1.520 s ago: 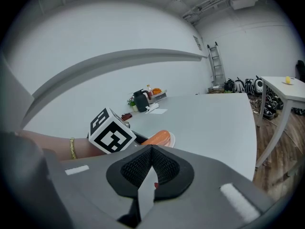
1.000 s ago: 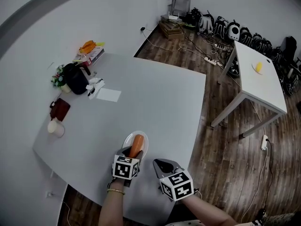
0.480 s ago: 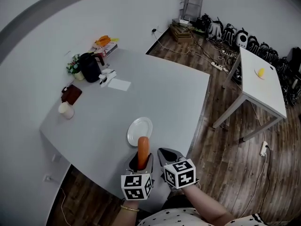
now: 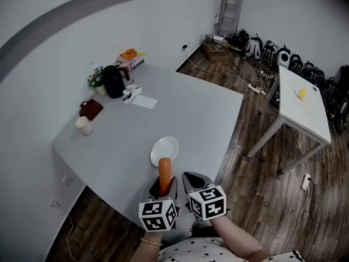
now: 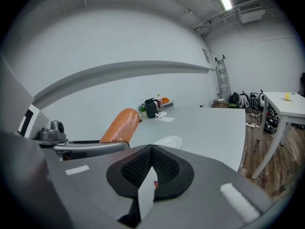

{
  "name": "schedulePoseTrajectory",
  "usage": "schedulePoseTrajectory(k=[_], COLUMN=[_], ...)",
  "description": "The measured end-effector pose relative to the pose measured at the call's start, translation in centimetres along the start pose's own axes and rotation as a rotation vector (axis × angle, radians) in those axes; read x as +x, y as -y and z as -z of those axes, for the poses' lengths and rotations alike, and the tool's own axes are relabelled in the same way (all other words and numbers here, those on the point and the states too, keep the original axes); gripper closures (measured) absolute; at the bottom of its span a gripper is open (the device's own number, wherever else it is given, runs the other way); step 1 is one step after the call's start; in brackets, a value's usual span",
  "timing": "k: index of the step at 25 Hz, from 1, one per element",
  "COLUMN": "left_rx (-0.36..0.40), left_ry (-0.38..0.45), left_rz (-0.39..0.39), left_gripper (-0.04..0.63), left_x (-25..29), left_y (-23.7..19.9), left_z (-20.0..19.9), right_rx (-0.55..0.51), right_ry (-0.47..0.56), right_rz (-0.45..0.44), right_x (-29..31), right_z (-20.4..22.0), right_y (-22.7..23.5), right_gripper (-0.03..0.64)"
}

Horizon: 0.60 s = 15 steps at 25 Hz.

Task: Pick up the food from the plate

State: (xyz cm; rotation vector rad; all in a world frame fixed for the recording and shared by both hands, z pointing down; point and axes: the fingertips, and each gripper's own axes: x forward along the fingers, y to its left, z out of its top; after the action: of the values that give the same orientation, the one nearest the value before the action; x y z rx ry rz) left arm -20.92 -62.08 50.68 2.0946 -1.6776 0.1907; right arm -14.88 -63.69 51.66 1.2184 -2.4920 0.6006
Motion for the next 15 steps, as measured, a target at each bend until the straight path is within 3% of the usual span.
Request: schedulePoseTrajectory(k=[15], left_rx=[0.000], left_ry=[-0.003], left_rz=[-0.024], left_gripper=[0.393], left_x=[-0.4], left_y=[-0.6], left_z=[-0.6], right_rx=[-0.040], right_ry=[0.005], right_rz=[-0.017], right_x=[-0.2], right_z=[-1.3], right_y=[-1.4], right_gripper=[0.618])
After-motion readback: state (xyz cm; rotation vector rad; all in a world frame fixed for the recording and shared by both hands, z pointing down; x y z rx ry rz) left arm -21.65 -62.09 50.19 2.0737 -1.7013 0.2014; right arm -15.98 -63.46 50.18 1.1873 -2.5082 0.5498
